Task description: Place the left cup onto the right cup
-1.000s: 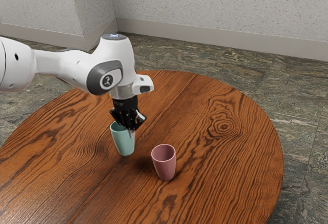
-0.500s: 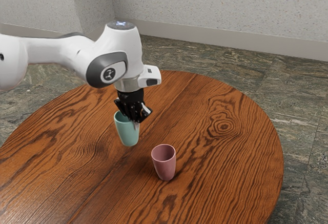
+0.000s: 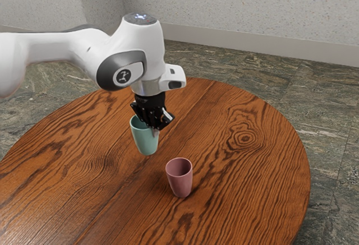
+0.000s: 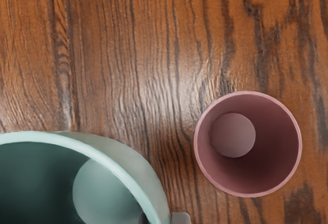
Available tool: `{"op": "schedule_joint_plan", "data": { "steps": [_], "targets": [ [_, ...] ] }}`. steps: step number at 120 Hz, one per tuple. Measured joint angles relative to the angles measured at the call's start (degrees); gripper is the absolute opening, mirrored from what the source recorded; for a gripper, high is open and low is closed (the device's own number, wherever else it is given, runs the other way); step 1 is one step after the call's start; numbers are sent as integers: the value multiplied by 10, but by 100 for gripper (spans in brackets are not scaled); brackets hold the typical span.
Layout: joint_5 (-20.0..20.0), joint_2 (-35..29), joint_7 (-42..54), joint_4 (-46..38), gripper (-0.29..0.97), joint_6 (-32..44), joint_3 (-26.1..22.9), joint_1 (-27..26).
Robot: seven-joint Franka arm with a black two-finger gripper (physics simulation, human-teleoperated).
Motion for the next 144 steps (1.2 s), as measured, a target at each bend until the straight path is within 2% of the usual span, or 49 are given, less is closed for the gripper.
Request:
{"op": "schedule_joint_plan", "data": {
  "steps": [76,144],
  "targets": [
    [0,2,-49,-1,-10,-7,-43,6],
    [3,10,-80,16,-10,-8,-50,-19]
  ]
}}
